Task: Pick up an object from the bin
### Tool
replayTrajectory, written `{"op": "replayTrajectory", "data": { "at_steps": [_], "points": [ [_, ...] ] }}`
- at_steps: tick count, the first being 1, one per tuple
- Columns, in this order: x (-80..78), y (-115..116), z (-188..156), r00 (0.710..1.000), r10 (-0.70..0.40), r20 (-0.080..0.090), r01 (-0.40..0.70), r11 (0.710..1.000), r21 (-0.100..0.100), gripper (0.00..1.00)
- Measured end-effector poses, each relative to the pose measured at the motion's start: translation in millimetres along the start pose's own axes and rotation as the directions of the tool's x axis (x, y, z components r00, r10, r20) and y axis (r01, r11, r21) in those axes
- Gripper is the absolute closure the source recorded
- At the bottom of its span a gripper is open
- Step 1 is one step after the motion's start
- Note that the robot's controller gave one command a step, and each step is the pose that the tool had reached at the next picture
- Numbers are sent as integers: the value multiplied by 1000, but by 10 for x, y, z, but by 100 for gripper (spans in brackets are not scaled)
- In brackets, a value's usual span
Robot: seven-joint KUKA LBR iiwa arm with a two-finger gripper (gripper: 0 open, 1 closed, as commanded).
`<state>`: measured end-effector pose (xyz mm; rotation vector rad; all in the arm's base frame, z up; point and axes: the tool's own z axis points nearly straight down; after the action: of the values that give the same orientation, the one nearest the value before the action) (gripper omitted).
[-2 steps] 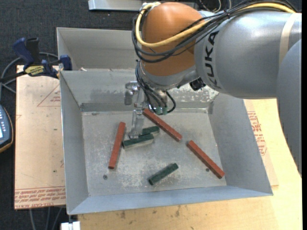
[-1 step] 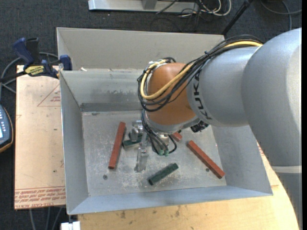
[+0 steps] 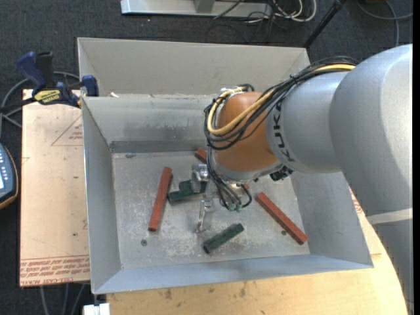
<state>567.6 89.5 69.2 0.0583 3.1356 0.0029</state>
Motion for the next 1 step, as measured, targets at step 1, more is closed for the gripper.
{"op": "replayTrajectory", "data": {
  "at_steps": [1],
  "points": [
    [-475,551,-20,940,340,1,-340,940,-2,0]
  ]
}}
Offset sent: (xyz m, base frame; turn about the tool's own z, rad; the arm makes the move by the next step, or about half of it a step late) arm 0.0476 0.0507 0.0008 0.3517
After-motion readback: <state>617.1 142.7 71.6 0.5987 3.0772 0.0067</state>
